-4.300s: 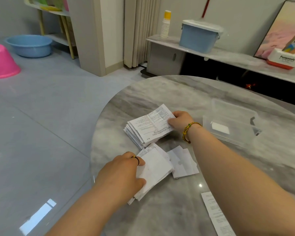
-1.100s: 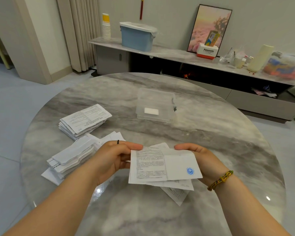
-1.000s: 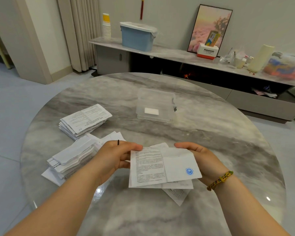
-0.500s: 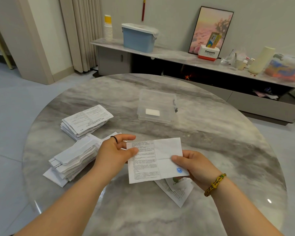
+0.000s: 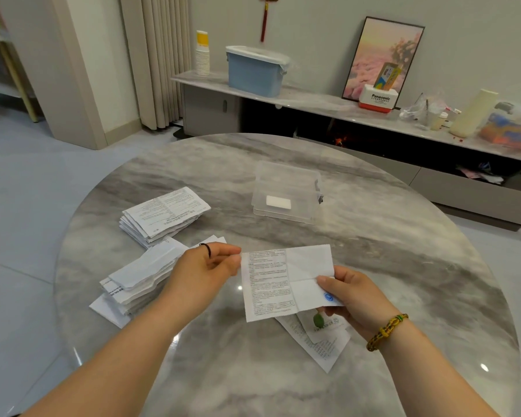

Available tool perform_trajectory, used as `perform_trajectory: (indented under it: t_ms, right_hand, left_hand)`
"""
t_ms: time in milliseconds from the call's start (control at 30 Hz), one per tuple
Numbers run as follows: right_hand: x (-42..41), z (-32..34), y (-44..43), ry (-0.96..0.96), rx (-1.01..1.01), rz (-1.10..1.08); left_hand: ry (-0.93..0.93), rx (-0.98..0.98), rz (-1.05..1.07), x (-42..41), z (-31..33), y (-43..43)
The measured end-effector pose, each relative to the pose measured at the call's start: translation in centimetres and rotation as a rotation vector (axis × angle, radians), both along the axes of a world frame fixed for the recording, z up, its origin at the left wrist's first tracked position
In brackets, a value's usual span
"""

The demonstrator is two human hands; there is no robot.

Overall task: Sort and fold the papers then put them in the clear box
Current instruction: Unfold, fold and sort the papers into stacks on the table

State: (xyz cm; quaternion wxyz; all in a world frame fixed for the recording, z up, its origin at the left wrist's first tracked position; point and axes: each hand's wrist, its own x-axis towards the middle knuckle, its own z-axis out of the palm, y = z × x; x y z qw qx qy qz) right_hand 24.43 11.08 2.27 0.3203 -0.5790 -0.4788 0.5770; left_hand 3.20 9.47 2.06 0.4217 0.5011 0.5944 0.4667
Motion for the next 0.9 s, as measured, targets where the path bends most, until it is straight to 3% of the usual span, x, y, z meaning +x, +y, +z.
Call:
perform_trajectory:
  t_ms: [300, 367, 500, 767, 900]
  right_hand:
    - [-1.7, 0.2, 0.8, -0.011, -0.009, -0.015]
    - [-2.8, 0.6, 1.9, -0.026, -0.007, -0.020]
    - [-5.9, 1.3, 5.0, -0.028, 0.000, 0.013]
    - [-13.2, 2.5, 10.9, -0.230, 0.107, 0.115]
    - [-16.8, 3.1, 13.1, -0.297, 0.169, 0.176]
  left_hand:
    - [0.190, 0.029, 0.187, -5.4, 0.8, -0.5]
    - [0.303, -0.015, 0.224, -6.8, 0.6, -0.7]
    - [0.612, -0.178, 0.160, -9.5, -0.1, -1.0]
    - [0.756, -0.334, -0.027, -12.3, -0.7, -1.2]
    - [0.837, -0.295, -0.052, -12.3, -1.3, -0.9]
